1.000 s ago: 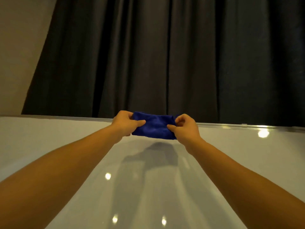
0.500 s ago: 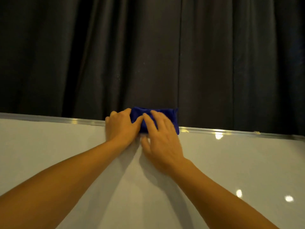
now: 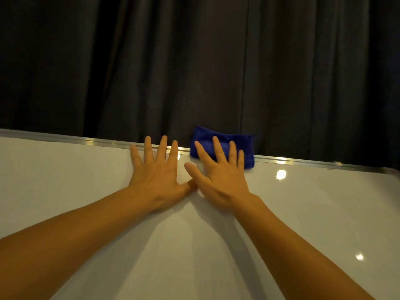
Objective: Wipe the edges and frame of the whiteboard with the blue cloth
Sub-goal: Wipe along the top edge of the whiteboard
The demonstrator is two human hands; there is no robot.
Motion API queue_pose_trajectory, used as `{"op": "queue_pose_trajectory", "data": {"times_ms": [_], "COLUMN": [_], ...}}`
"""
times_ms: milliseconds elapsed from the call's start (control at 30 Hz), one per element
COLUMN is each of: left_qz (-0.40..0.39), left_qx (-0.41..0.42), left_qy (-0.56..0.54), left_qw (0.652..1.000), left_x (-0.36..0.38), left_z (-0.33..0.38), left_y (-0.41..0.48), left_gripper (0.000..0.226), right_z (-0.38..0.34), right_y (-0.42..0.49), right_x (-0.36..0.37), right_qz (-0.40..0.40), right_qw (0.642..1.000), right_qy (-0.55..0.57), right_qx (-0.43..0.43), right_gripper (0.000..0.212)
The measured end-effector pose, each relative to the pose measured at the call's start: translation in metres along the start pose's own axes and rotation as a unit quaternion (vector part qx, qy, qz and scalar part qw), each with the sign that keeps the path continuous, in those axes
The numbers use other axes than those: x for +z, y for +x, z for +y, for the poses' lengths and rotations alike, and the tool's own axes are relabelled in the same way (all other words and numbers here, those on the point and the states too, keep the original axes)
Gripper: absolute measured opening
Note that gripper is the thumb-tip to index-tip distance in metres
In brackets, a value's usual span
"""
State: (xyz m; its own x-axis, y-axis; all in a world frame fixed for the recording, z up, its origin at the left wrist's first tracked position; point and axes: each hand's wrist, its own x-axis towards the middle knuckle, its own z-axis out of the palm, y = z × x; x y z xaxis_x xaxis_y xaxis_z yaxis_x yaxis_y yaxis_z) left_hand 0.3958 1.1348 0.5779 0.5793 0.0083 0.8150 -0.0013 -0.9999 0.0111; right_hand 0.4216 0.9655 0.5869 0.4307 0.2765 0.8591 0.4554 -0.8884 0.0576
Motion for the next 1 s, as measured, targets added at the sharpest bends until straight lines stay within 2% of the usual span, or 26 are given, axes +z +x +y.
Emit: {"op": "queue_pose_trajectory", "data": {"times_ms": [100,200,267,367,467,533,667,733,800,900,1000], "left_qz": [-0.014,0.003,0.012,0.028,0.028,0.016,-0.010,-0.002,0.010,0.028,0.029], "left_qx": [0.005,-0.009,-0.010,-0.008,-0.027,-0.051,-0.080,-0.079,-0.073,-0.055,-0.044], "left_qy": [0.019,0.013,0.005,-0.016,-0.028,-0.025,0.021,0.017,-0.011,-0.025,-0.030], "left_qw": [1.000,1.000,1.000,0.999,0.999,0.998,0.996,0.997,0.997,0.998,0.998], "left_x": [0.002,0.005,0.007,0.012,0.013,0.013,0.015,0.015,0.016,0.020,0.020], "left_z": [-0.011,-0.012,-0.010,-0.012,-0.004,0.009,0.030,0.029,0.025,0.025,0.030], "left_y": [0.001,0.002,0.000,-0.002,-0.002,-0.004,-0.006,-0.007,-0.010,-0.014,-0.015], "left_gripper": [0.119,0.118,0.120,0.121,0.121,0.122,0.123,0.124,0.128,0.124,0.121], "right_z": [-0.038,-0.005,0.048,0.114,0.110,0.072,-0.001,0.013,0.056,0.127,0.139], "right_y": [0.006,0.002,-0.012,-0.036,-0.026,-0.009,-0.005,-0.008,-0.015,-0.035,-0.039], "right_x": [0.012,0.004,-0.009,-0.031,-0.035,-0.024,0.006,0.000,-0.018,-0.047,-0.055], "right_qz": [-0.006,0.002,0.021,0.019,0.012,0.011,0.009,0.000,-0.009,-0.021,-0.030], "right_qw": [0.998,0.997,0.998,0.993,0.987,0.992,1.000,0.997,0.997,0.998,0.981], "right_qy": [0.037,-0.007,-0.049,-0.058,-0.016,-0.003,-0.001,-0.010,-0.017,-0.039,-0.039], "right_qx": [-0.052,-0.077,-0.037,0.101,0.161,0.129,-0.018,-0.073,-0.080,0.046,0.185], "right_gripper": [0.078,0.072,0.068,0.071,0.088,0.085,0.078,0.066,0.054,0.057,0.068]}}
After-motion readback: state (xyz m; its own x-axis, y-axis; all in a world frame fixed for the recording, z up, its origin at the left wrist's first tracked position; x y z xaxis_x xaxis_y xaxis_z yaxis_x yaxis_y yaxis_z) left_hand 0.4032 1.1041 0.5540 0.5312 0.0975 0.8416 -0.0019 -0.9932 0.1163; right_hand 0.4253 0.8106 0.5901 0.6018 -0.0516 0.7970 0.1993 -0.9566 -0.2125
